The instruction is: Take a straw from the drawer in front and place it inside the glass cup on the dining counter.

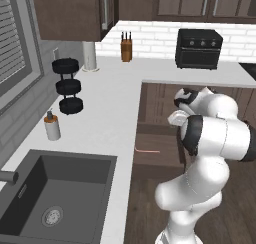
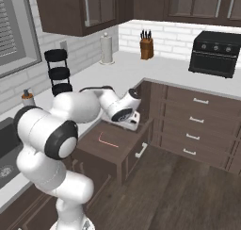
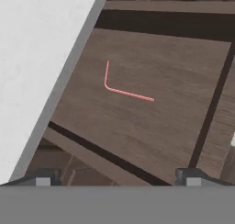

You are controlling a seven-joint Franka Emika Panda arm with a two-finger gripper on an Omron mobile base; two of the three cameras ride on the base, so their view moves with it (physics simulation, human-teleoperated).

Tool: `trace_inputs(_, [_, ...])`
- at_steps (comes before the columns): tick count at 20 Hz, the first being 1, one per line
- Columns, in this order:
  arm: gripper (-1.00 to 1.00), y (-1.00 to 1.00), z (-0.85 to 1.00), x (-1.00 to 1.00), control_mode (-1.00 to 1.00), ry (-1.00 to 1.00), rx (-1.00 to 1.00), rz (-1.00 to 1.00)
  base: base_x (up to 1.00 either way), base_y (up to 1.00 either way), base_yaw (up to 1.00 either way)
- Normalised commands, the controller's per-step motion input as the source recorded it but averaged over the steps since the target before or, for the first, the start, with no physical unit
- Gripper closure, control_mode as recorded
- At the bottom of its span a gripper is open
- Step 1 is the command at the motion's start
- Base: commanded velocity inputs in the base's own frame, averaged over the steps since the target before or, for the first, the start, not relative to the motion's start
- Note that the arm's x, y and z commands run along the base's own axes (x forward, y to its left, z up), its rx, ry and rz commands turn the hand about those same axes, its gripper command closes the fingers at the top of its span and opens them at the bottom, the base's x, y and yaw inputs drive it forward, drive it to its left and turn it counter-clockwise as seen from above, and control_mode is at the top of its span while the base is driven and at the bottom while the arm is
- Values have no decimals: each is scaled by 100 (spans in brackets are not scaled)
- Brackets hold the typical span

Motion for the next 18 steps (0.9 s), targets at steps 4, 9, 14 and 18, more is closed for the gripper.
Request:
trace_inputs(4, [-100,7,-8,26,-100,8,-22,-7,0,0,0])
trace_inputs(9, [-100,0,-28,26,-100,15,-22,-8,0,0,0])
trace_inputs(14, [-100,0,-35,34,-100,22,-9,-6,0,0,0])
trace_inputs(18, [-100,0,-40,29,-100,18,-3,-3,0,0,0])
